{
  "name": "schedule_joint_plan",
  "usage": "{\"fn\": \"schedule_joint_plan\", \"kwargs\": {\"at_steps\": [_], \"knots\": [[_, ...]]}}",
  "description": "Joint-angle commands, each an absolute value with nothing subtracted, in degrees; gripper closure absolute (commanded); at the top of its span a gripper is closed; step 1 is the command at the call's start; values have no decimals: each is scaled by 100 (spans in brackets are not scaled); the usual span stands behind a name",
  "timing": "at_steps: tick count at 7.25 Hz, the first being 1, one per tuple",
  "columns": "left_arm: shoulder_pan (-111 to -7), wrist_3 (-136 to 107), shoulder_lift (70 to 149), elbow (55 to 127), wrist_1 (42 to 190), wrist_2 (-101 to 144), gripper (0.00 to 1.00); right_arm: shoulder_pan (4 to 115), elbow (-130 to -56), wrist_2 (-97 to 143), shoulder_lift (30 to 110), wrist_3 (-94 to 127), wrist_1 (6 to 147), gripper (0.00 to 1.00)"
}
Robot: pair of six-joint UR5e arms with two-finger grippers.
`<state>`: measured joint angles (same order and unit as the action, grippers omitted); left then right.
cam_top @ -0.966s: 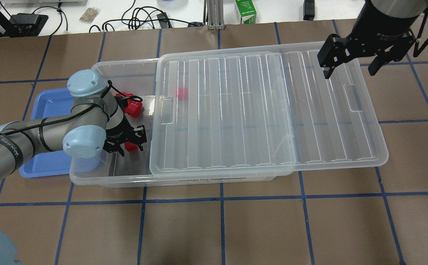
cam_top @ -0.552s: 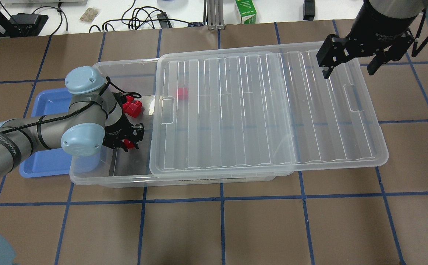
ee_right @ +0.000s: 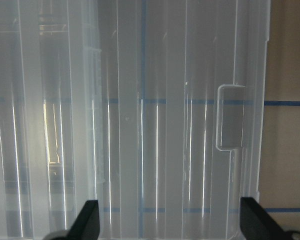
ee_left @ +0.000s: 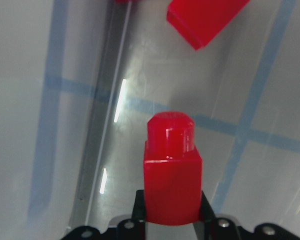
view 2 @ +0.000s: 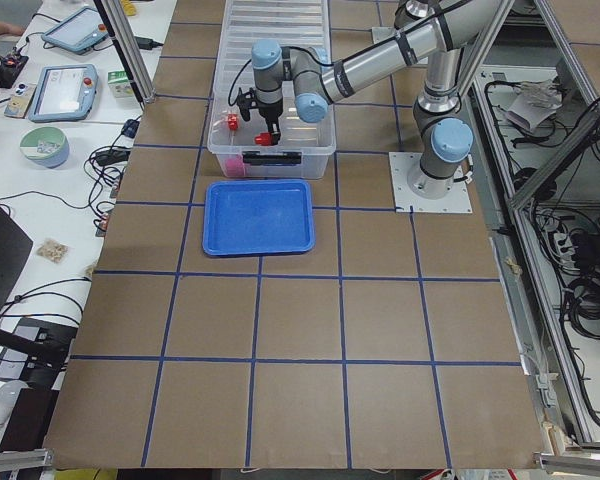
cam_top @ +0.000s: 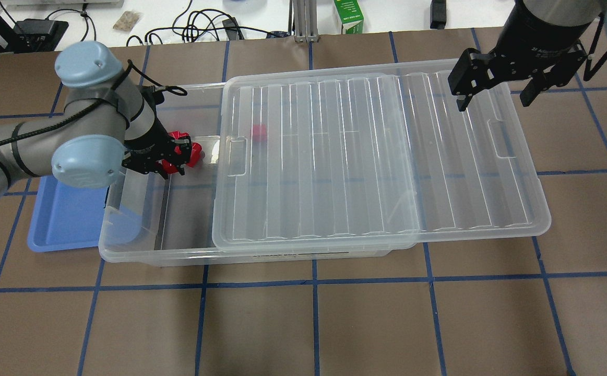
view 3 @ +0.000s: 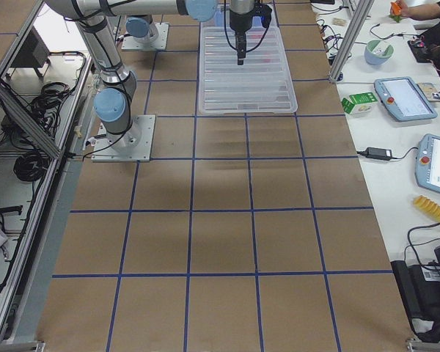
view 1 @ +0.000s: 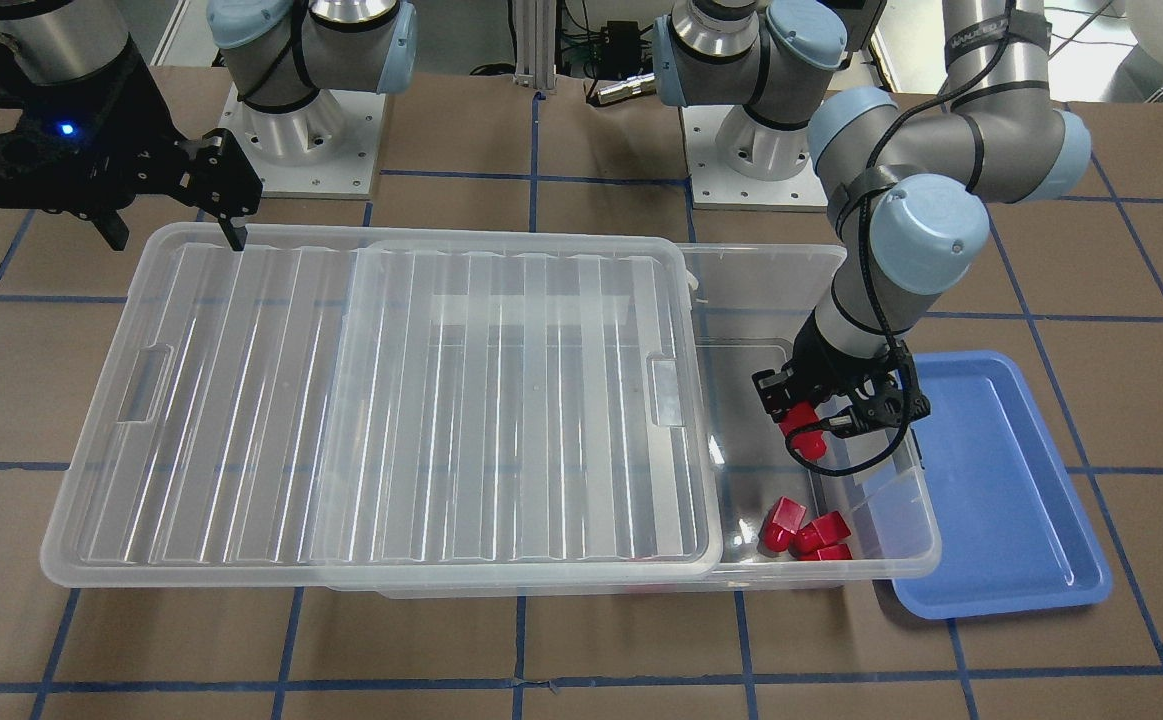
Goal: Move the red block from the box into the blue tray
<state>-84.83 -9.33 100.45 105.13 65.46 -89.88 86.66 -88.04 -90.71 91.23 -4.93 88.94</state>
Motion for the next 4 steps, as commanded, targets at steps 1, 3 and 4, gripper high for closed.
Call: {"fn": "schedule_joint_plan", "kwargs": {"at_steps": [1,3,4], "knots": [[-8499,-932,9783,9567,7773,-8982,100,8666,-8807,-9070,9123,-492,8895,0],[-8298,-618,9721,9090,8225,-9017,100,8666,-8798,-9070,9123,-492,8895,0],[-8062,-311,9703,9071,8270,-9026,100,8666,-8807,-9096,9123,-501,8886,0]]}}
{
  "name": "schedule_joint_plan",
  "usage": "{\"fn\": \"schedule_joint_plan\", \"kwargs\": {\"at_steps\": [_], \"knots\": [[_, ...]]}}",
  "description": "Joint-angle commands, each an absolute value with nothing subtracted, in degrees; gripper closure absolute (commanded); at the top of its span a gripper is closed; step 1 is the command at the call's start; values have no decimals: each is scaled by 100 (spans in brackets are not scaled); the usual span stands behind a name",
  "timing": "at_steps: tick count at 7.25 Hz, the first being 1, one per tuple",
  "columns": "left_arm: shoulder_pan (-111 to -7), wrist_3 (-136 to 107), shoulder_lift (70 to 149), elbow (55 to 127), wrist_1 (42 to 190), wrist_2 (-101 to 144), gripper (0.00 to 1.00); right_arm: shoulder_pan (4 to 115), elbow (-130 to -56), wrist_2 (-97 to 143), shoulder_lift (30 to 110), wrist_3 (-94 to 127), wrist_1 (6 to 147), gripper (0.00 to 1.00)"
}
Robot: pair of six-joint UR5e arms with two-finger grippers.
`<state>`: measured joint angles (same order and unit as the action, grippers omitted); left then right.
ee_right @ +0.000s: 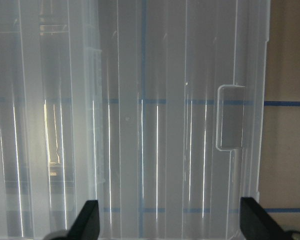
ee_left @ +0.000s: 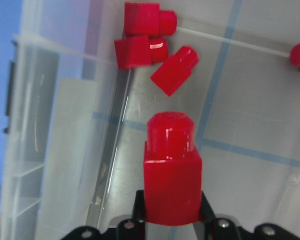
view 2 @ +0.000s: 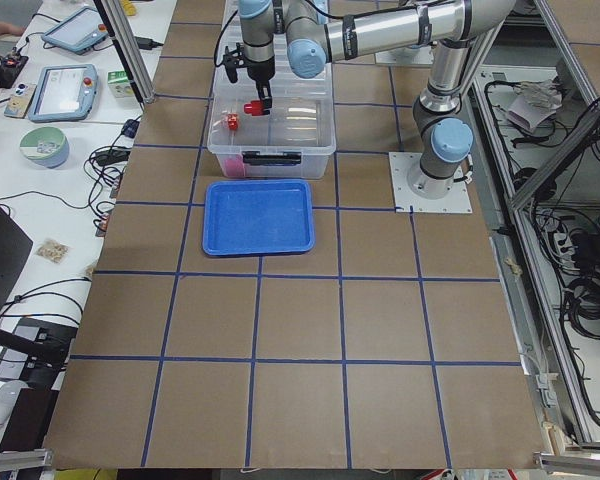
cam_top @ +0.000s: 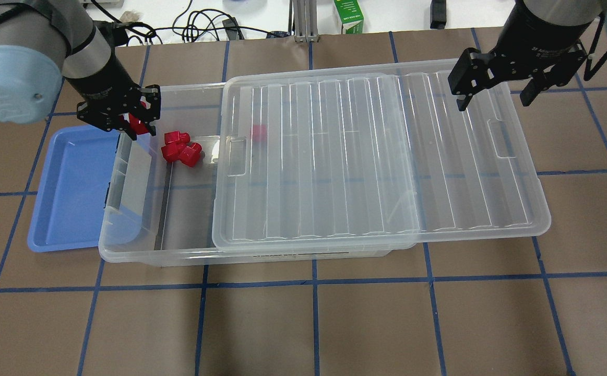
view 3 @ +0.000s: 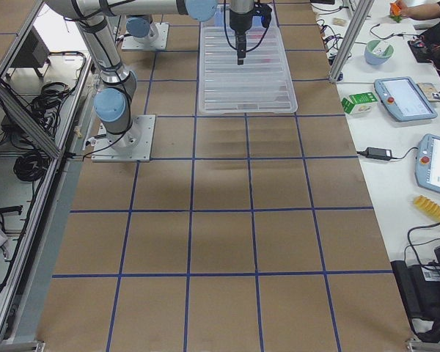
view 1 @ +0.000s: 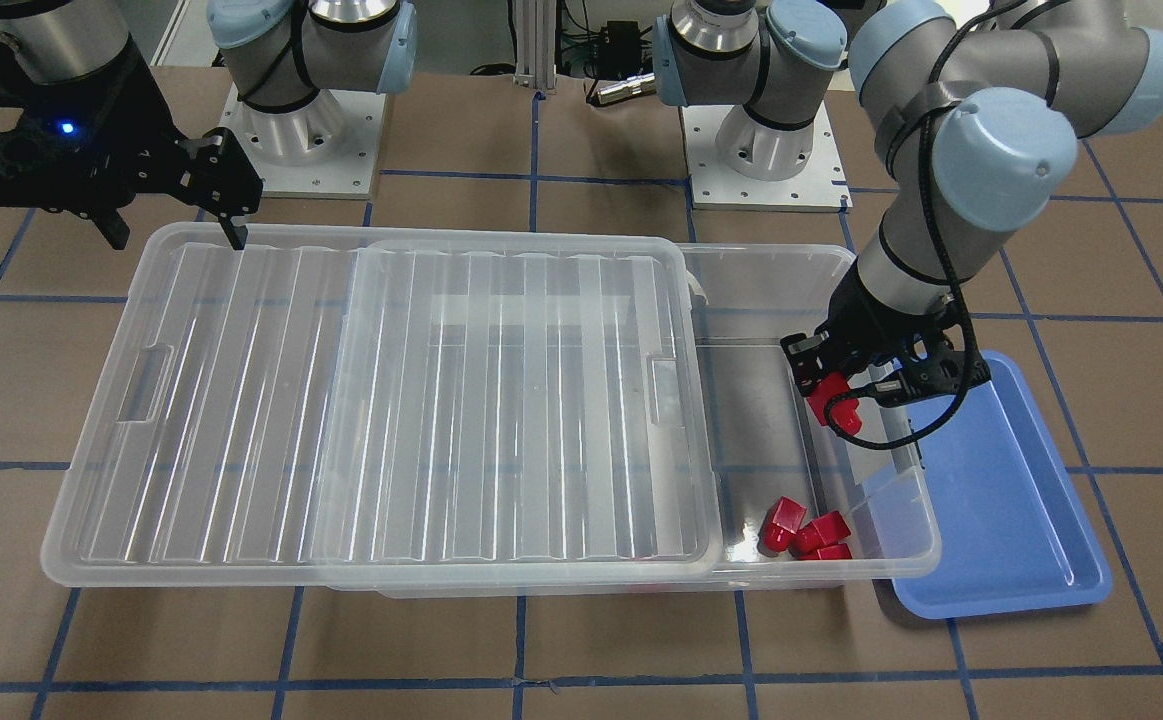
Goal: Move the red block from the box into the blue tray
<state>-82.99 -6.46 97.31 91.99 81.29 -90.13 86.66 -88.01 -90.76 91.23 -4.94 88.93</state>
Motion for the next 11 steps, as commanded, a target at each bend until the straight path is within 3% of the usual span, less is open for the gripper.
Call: {"fn": "schedule_joint_plan", "kwargs": {"at_steps": [1,4,6,11], "knots": [[-7738,293,9694,9096,8262,-9044,100,8666,-8798,-9114,9097,-510,8886,0],[-6594,2115,10158,9315,8070,-8965,100,8666,-8798,-9114,9114,-510,8886,0],[-6076,3134,10483,9946,6862,-9009,100,8657,-8824,-9114,9114,-510,8886,0],[-5959,3085,11196,10371,5722,-8947,100,8657,-8842,-9123,9114,-554,8886,0]]}}
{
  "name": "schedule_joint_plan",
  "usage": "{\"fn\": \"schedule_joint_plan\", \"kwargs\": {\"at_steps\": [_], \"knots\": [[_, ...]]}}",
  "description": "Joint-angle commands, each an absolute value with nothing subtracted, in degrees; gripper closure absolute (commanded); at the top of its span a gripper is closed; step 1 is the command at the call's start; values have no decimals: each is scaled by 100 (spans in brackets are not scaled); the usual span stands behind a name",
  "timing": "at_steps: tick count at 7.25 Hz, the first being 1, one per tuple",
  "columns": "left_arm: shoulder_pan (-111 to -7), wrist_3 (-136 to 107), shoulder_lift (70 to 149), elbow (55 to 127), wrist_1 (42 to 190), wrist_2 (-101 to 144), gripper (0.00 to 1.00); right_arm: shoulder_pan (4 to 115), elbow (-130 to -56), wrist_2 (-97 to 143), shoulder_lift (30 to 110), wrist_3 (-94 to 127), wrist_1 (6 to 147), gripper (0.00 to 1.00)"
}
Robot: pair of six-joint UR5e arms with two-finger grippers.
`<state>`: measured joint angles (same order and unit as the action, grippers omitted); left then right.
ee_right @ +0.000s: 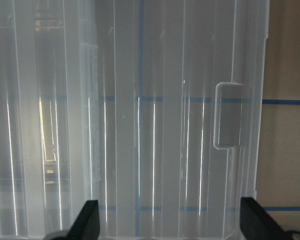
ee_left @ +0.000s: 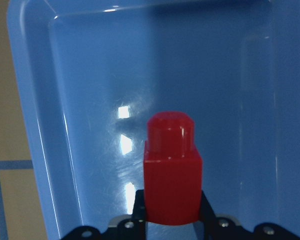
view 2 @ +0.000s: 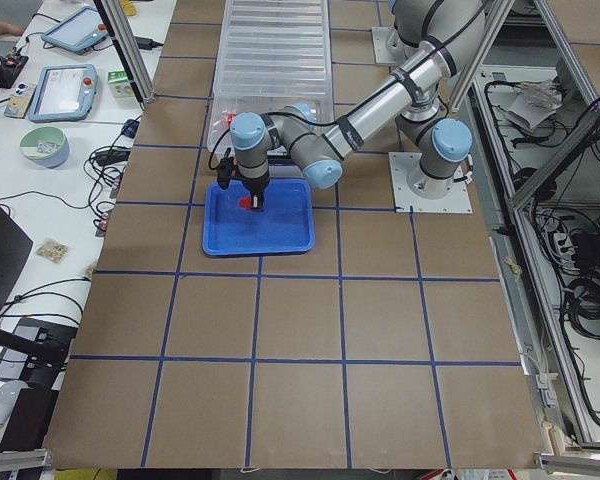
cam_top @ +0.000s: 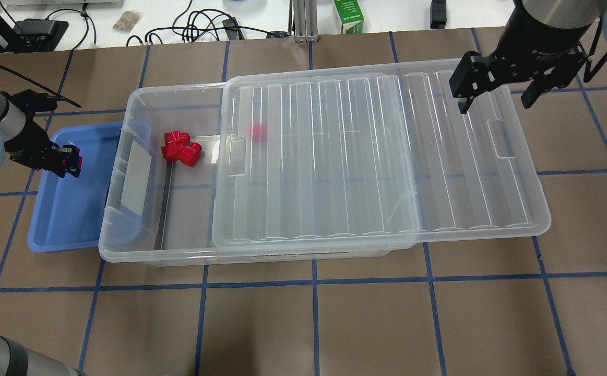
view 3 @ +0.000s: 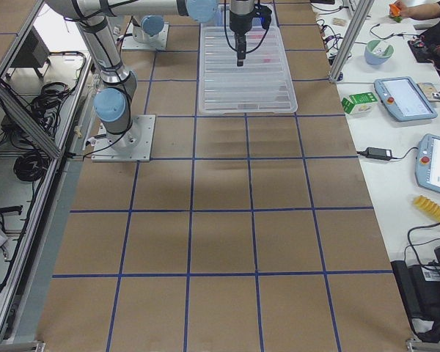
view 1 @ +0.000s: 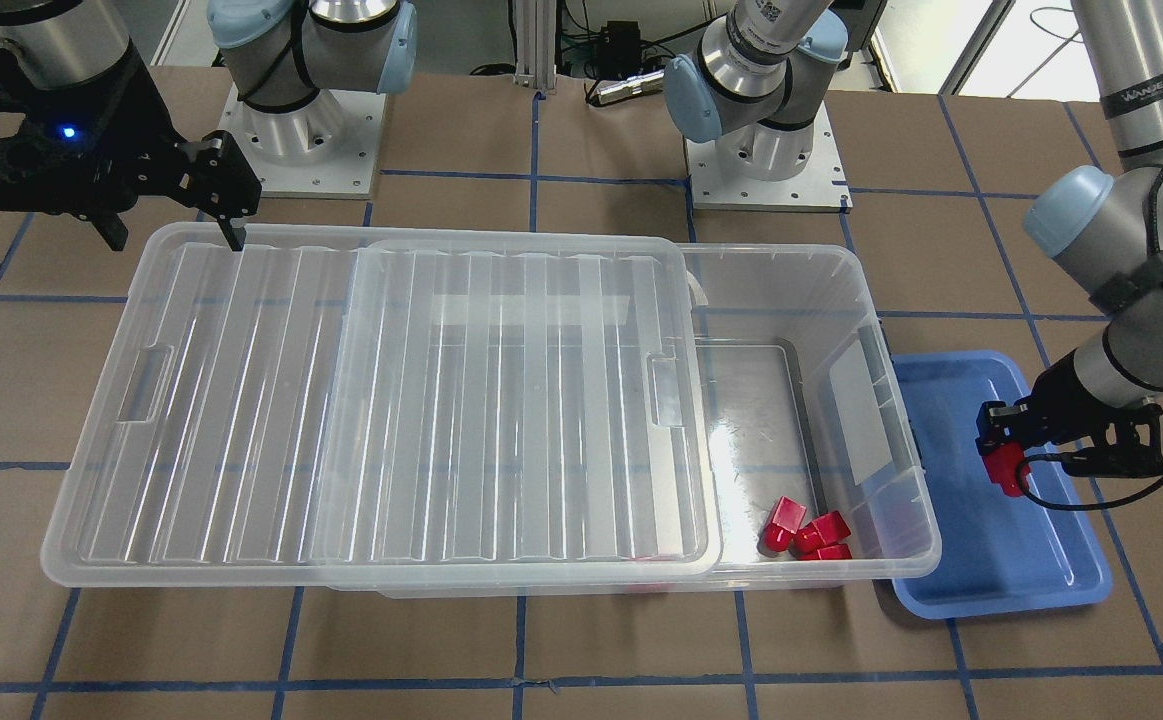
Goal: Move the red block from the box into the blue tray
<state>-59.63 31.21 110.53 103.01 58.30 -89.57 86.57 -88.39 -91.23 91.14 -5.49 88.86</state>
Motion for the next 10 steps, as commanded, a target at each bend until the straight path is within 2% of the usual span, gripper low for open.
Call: {"fn": "schedule_joint_plan", "kwargs": {"at_steps": [1,3,4,5,6,7,10], "knots": [[-5968,3111,11276,10380,5687,-8947,100,8657,-8842,-9123,9114,-554,8886,0],[-5968,3094,11338,10389,5695,-8956,96,8614,-8842,-9132,9097,-606,8886,0],[-5968,3094,11355,10389,5687,-8965,89,8544,-8833,-9141,9088,-633,8894,0],[-5968,3094,11373,10389,5687,-8965,56,8343,-8824,-9141,9062,-972,8929,0],[-5968,3085,11373,10363,5678,-8965,33,7662,-8868,-9080,9053,-1793,8921,0],[-5994,3076,11295,10284,5686,-8939,19,7072,-8964,-9070,8974,-2071,8999,0],[-6590,2453,10576,9864,6446,-9053,11,6935,-9526,-9825,7966,-2144,10094,0]]}}
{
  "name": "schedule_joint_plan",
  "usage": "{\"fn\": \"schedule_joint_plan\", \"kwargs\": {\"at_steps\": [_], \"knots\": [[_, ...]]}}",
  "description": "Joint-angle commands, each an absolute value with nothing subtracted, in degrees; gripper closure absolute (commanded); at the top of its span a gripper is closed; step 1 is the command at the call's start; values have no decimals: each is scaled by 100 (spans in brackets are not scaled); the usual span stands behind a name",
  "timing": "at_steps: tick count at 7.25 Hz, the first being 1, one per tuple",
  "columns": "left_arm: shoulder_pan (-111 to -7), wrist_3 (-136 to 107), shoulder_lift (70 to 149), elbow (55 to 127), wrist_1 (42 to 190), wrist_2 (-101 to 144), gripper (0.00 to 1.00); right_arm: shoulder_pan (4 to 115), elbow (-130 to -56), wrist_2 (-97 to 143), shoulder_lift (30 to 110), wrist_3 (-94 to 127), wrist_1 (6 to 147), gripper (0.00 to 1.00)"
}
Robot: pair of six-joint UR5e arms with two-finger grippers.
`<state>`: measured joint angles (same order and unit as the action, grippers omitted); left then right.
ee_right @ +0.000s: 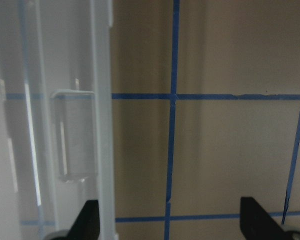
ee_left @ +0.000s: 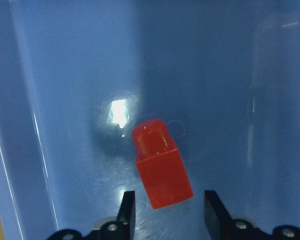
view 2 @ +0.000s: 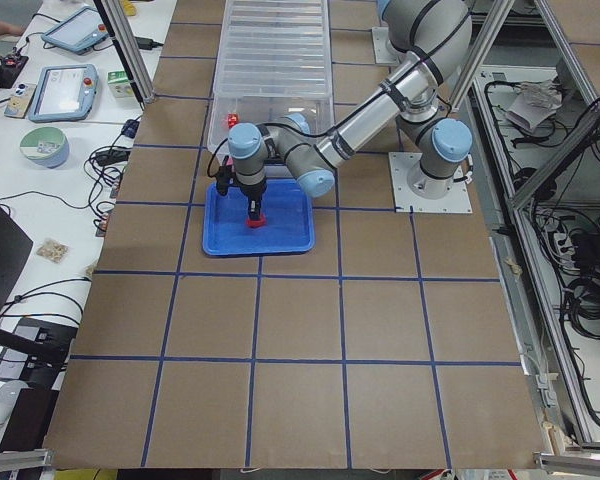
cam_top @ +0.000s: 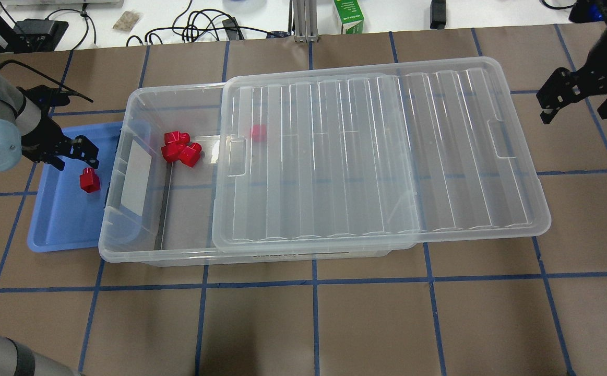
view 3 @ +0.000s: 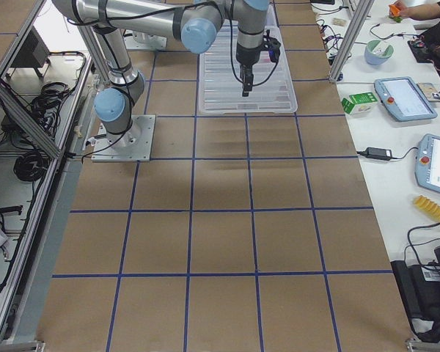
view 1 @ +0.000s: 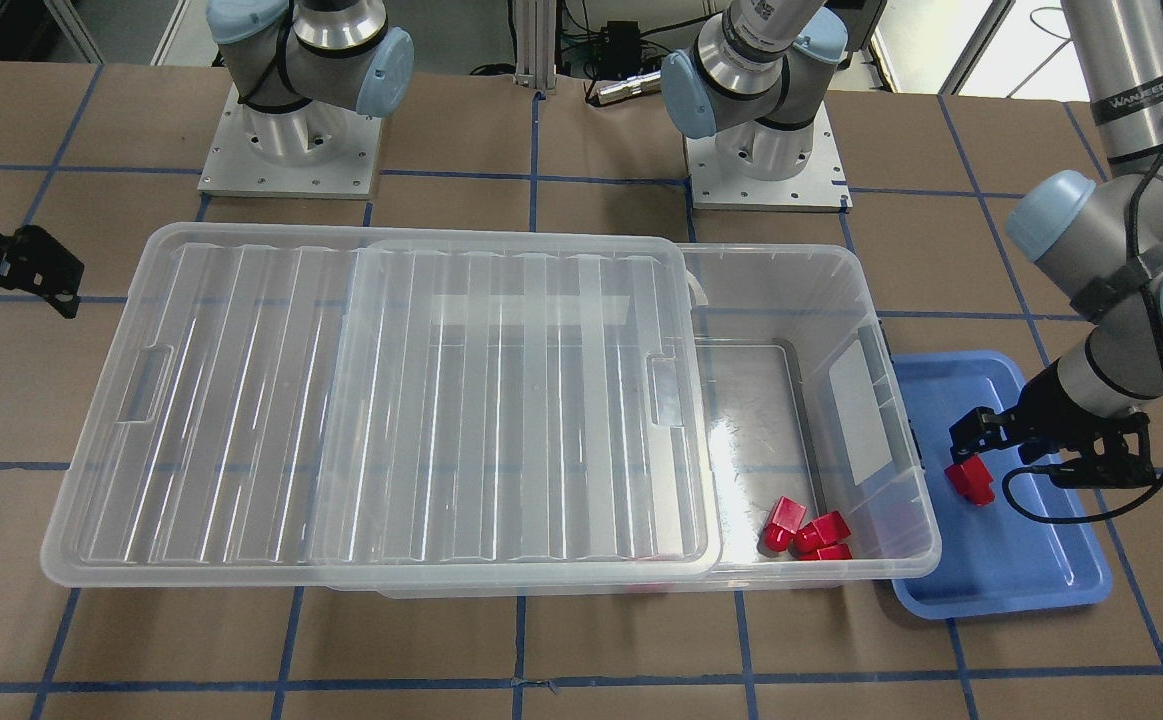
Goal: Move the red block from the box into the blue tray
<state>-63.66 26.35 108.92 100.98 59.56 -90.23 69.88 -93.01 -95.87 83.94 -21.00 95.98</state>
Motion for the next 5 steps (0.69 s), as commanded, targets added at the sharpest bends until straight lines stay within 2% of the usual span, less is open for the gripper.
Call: {"fn": "schedule_joint_plan", "kwargs": {"at_steps": [1,3,5], "knots": [[-6635,2296,10234,9635,6956,-9061,4,6935,-9614,-9974,7754,-2145,10281,0],[-6740,2085,9566,9108,8237,-8992,0,6969,-9615,-9932,7778,-2075,10204,0],[-8280,1304,9063,9097,8446,-9070,0,7031,-9598,-9766,7796,-2057,10213,0]]}}
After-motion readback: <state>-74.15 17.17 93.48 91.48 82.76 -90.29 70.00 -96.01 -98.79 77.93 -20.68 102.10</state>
